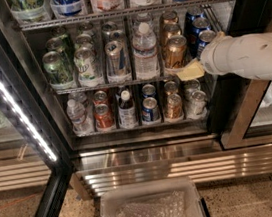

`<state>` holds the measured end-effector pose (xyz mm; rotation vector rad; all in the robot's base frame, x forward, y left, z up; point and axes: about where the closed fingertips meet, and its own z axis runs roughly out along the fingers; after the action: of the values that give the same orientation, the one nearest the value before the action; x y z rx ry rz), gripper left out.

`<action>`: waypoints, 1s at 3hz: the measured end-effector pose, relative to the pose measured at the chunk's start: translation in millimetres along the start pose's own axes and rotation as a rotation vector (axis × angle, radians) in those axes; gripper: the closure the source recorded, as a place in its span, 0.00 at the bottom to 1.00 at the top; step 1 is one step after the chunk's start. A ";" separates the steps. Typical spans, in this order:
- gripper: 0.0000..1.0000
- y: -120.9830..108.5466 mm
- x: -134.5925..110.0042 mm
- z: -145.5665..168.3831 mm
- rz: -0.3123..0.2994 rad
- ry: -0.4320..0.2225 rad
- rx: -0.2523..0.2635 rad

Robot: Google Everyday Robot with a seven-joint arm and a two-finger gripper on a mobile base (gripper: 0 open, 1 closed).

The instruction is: Pick pepsi can from middle shelf of fridge

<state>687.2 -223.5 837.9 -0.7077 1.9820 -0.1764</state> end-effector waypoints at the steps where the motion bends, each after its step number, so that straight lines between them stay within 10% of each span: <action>1: 0.11 1.2 -7.4 16.3 0.006 0.013 0.004; 3: 0.53 -1.8 -16.5 18.2 0.006 0.019 0.010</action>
Offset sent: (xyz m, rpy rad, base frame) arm 0.0402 0.0257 -0.0022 -0.0174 0.0192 -0.0381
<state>709.1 -212.8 842.1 -0.6964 1.9998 -0.1902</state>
